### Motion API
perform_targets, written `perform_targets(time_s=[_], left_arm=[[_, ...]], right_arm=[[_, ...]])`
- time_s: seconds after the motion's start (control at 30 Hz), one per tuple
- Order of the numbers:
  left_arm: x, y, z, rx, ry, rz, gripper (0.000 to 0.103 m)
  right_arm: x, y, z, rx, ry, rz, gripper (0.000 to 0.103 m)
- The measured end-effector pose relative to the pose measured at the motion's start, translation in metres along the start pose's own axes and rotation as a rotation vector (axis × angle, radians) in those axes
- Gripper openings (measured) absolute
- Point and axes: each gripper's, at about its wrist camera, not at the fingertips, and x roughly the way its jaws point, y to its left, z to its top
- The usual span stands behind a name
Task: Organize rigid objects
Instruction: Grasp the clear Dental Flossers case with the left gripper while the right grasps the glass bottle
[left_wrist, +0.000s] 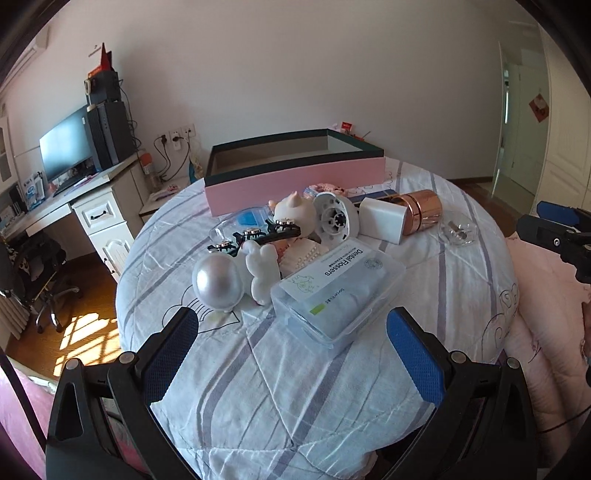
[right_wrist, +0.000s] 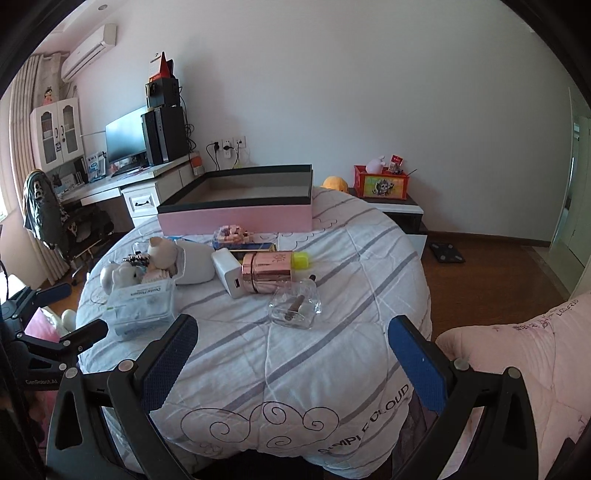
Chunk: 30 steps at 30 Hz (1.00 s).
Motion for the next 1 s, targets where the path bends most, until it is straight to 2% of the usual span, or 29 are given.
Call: perform_targets(time_s=[0.1, 0.2, 0.37, 0.53, 0.6, 0.7, 0.73, 0.77, 0.9, 1.0], left_arm=[[0.025, 0.002, 0.001, 0.034, 0.049, -0.020, 0.103], [0.045, -0.004, 0.003, 0.060, 0.079, -0.075, 0.103], [0.061, -0.021, 0.011, 0.095, 0.076, -0.082, 0.103], [0.067, -0.031, 0.017, 0.034, 0.089, -0.035, 0.101], [0.064, -0.035, 0.016, 0.002, 0.086, -0.015, 0.097], [0.059, -0.040, 0.015, -0.050, 0.081, -0.003, 0.084], [0.058, -0.041, 0.014, -0.060, 0.084, -0.001, 0.076], [0.058, -0.043, 0.013, -0.069, 0.087, -0.010, 0.075], [0.056, -0.051, 0.012, -0.058, 0.089, -0.019, 0.074], [0.057, -0.050, 0.012, -0.110, 0.097, -0.021, 0.076]], right_arm=[[0.015, -0.007, -0.004, 0.012, 0.035, 0.042, 0.103], [0.036, -0.014, -0.007, 0.022, 0.066, 0.052, 0.103], [0.061, -0.017, -0.009, 0.038, 0.108, 0.053, 0.103], [0.074, -0.019, -0.012, 0.043, 0.123, 0.049, 0.103], [0.078, -0.021, -0.012, 0.050, 0.125, 0.045, 0.103], [0.087, -0.023, -0.010, 0.058, 0.127, 0.037, 0.103], [0.090, -0.023, -0.009, 0.061, 0.130, 0.036, 0.103], [0.093, -0.023, -0.007, 0.064, 0.127, 0.037, 0.103], [0.111, -0.016, 0.002, 0.031, 0.136, 0.023, 0.103], [0.122, -0.018, 0.003, 0.036, 0.145, -0.012, 0.103]])
